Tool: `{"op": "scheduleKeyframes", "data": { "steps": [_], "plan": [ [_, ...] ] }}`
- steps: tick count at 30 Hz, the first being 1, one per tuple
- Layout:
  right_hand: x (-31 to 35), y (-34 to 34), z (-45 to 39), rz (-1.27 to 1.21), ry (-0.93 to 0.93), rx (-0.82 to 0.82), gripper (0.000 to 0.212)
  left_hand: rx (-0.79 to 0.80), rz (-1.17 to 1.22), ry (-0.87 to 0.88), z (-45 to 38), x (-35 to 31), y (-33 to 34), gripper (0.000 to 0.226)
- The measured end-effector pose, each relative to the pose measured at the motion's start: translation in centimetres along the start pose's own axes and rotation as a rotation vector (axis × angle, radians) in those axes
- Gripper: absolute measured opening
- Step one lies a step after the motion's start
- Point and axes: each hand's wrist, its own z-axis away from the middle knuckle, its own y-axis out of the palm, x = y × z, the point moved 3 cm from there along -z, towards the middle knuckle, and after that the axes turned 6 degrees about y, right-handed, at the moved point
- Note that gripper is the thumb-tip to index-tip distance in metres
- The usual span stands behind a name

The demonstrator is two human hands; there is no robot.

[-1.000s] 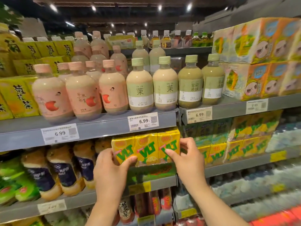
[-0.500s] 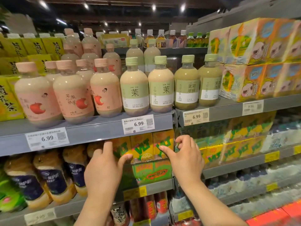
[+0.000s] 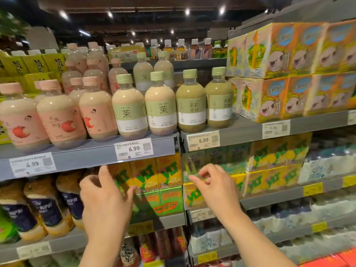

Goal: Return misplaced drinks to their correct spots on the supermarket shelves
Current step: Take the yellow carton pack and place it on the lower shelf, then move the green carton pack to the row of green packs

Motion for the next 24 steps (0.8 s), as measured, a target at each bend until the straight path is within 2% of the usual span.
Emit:
{"op": "scheduleKeyframes", "data": {
  "steps": [2, 5, 8, 10, 13, 18, 24],
  "plan": [
    [-1.8, -1.8, -0.7, -0.011, -0.001, -0.052, 0.025, -0.064, 0.009, 0.035, 1.1, -1.6, -0.1, 0.082],
    [-4.2, -4.4, -1.8, -0.032, -0.007, -0.148, 0.026, -0.139, 0.064, 0.182, 2.1, -4.8, 0.1, 0.062],
    [-5.8, -6.0, -2.8, -0.034, -0.032, -0.176, 0.034, -0.045, 0.145, 0.371, 2.3, -8.5, 1.4, 0.047],
    [-6.4, -6.8, -3.7, 0.007, -0.049, -0.166, 0.041, 0.032, 0.164, 0.424, 1.9, -10.9, 2.3, 0.049],
    [-6.5, -7.5, -4.9, 0.157, -0.100, -0.097, 0.048, 0.080, 0.141, 0.399, 1.1, -13.8, 3.3, 0.052],
    [-5.9, -8.2, -6.5, 0.463, -0.113, 0.066, 0.047, 0.154, -0.005, 0.297, 0.5, -15.7, 4.4, 0.039],
    [-6.1, -8.8, -6.8, 0.500, -0.200, 0.044, 0.046, 0.128, -0.026, 0.218, 1.0, -16.2, 5.1, 0.045]
  ]
}}
